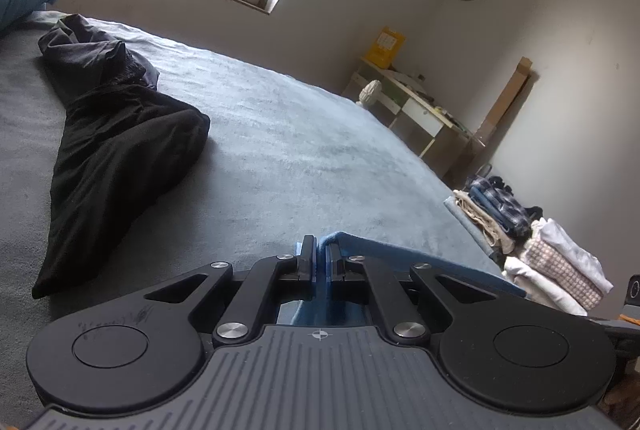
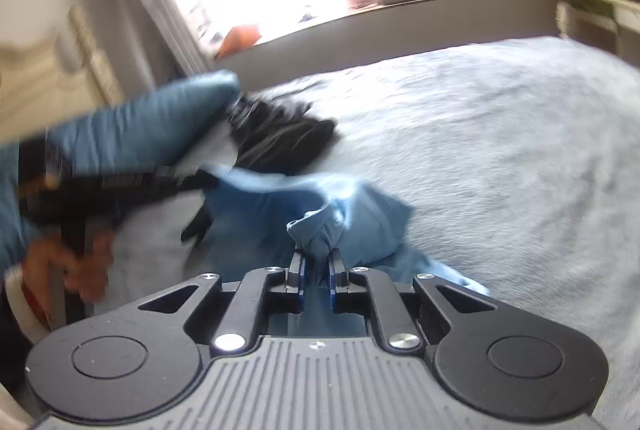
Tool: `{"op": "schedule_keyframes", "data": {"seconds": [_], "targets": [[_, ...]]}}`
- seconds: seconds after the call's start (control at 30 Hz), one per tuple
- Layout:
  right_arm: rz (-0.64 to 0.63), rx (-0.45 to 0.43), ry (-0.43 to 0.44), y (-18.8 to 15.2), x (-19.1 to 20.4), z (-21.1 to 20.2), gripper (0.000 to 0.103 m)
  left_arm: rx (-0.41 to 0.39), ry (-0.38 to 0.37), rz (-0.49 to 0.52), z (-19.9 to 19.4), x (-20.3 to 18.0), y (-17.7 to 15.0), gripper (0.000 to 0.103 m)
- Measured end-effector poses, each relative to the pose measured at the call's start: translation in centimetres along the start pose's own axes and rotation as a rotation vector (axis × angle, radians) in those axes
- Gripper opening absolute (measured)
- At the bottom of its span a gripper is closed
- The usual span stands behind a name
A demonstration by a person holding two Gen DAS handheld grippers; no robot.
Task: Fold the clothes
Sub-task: 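Lift the shirt high with both grippers and shake it open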
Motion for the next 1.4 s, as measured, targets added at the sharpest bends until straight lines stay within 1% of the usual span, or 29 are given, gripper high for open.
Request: {"op": "schedule_keyframes", "data": {"seconds": [0.07, 0.1, 0.13, 0.17, 0.23, 0.27, 0.37, 0.43, 0.5, 0.53, 0.57, 0.6, 0.63, 0.67, 0.73, 0.77, 0.8, 0.83, 0.87, 0.9, 0.93, 0.97, 1.0, 1.07, 1.17, 1.27, 1.3, 1.37, 1.4], "targets": [[0.041, -0.022, -0.049, 0.3, -1.8, -0.8, 0.008, 0.006, -0.009, 0.005, 0.1, -0.1, -0.2, 0.002], [0.064, -0.038, -0.057, 0.5, -2.6, -1.1, 0.008, 0.006, -0.009, 0.011, 0.1, -0.2, -0.1, 0.002], [0.084, -0.063, -0.06, 0.9, -3.2, -1.5, 0.007, 0.006, -0.008, 0.018, 0.2, -0.2, -0.1, 0.002], [0.102, -0.09, -0.062, 1.4, -3.7, -1.7, 0.003, 0.005, -0.003, 0.025, 0.3, -0.3, 0.0, 0.002], [0.148, -0.153, -0.058, 2.8, -4.8, -1.9, 0.001, 0.009, 0.0, 0.017, 0.7, -0.2, 0.2, 0.002], [0.181, -0.166, -0.056, 3.4, -5.6, -1.5, 0.001, 0.018, 0.006, 0.006, 1.3, 0.1, 0.2, 0.002], [0.286, -0.178, -0.055, 5.0, -8.5, 0.1, 0.001, 0.048, 0.025, -0.025, 3.0, 1.0, 0.0, 0.002], [0.362, -0.131, -0.046, 5.1, -10.0, 1.9, 0.003, 0.068, 0.043, -0.054, 4.1, 1.9, -0.4, 0.002], [0.36, -0.092, -0.042, 4.4, -9.8, 2.8, 0.004, 0.083, 0.054, -0.071, 4.7, 2.5, -0.8, 0.002], [0.337, -0.07, -0.034, 3.8, -9.2, 3.1, 0.007, 0.087, 0.053, -0.076, 4.9, 2.6, -1.0, 0.002], [0.297, -0.048, -0.032, 3.1, -8.2, 3.2, 0.018, 0.092, 0.051, -0.077, 5.1, 2.7, -1.2, 0.002], [0.25, -0.026, -0.032, 2.2, -7.1, 3.2, 0.026, 0.1, 0.053, -0.073, 5.4, 2.8, -1.4, 0.002], [0.204, -0.005, -0.031, 1.3, -6.0, 3.2, 0.045, 0.106, 0.054, -0.07, 5.6, 2.8, -1.6, 0.002], [0.151, 0.015, -0.033, 0.5, -4.9, 3.2, 0.056, 0.112, 0.056, -0.067, 5.8, 2.8, -1.7, 0.002], [0.03, 0.058, -0.02, -0.9, -2.4, 3.4, 0.062, 0.12, 0.057, -0.065, 6.0, 2.9, -1.9, 0.002], [-0.034, 0.087, -0.031, -1.6, -1.4, 3.8, 0.069, 0.122, 0.057, -0.066, 6.1, 3.0, -2.0, 0.002], [-0.102, 0.12, -0.048, -2.2, -0.3, 4.2, 0.072, 0.121, 0.055, -0.066, 6.1, 3.0, -2.0, 0.002], [-0.166, 0.138, -0.088, -2.7, 0.4, 4.8, 0.072, 0.12, 0.053, -0.067, 6.0, 3.0, -2.0, 0.002], [-0.228, 0.151, -0.136, -3.1, 0.9, 5.5, 0.069, 0.118, 0.053, -0.066, 6.0, 3.0, -2.0, 0.002], [-0.24, 0.147, -0.16, -3.0, 0.8, 5.9, 0.061, 0.116, 0.054, -0.065, 5.9, 3.1, -2.0, 0.002], [-0.232, 0.136, -0.174, -2.6, 0.5, 6.2, 0.031, 0.114, 0.055, -0.064, 5.8, 3.1, -2.0, 0.002], [-0.224, 0.126, -0.187, -2.3, 0.2, 6.6, 0.004, 0.112, 0.056, -0.063, 5.7, 3.1, -2.0, 0.002], [-0.216, 0.115, -0.201, -2.0, 0.0, 6.9, 0.004, 0.111, 0.057, -0.061, 5.6, 3.1, -2.0, 0.002], [-0.165, 0.04, -0.206, -0.3, -0.7, 6.3, 0.004, 0.122, 0.049, -0.046, 5.7, 3.2, -2.2, 0.003], [-0.076, -0.039, -0.165, 2.2, -1.6, 5.1, 0.004, 0.149, 0.062, 0.022, 6.3, 3.0, -3.0, 0.007], [-0.07, -0.07, -0.146, 3.6, -1.6, 4.6, 0.004, 0.188, 0.077, 0.061, 7.2, 3.1, -3.8, 0.01], [-0.075, -0.073, -0.148, 3.7, -1.5, 4.6, 0.004, 0.196, 0.069, 0.061, 7.3, 3.2, -3.9, 0.01], [-0.081, -0.076, -0.152, 4.0, -1.4, 4.7, 0.004, 0.211, 0.055, 0.058, 7.4, 3.4, -4.3, 0.019], [-0.073, -0.078, -0.152, 4.0, -1.6, 4.8, 0.004, 0.22, 0.049, 0.057, 7.5, 3.6, -4.4, 0.021]]}}
Point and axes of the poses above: each gripper's, at about its wrist camera, not at the fingertips, and z roughly the way its jaws point, x to its left, y to its top, the point moved 3 cm from there along z, roughly the way its jaws point, and after that the axes turned 1 degree about -y, right-handed, at the moved point
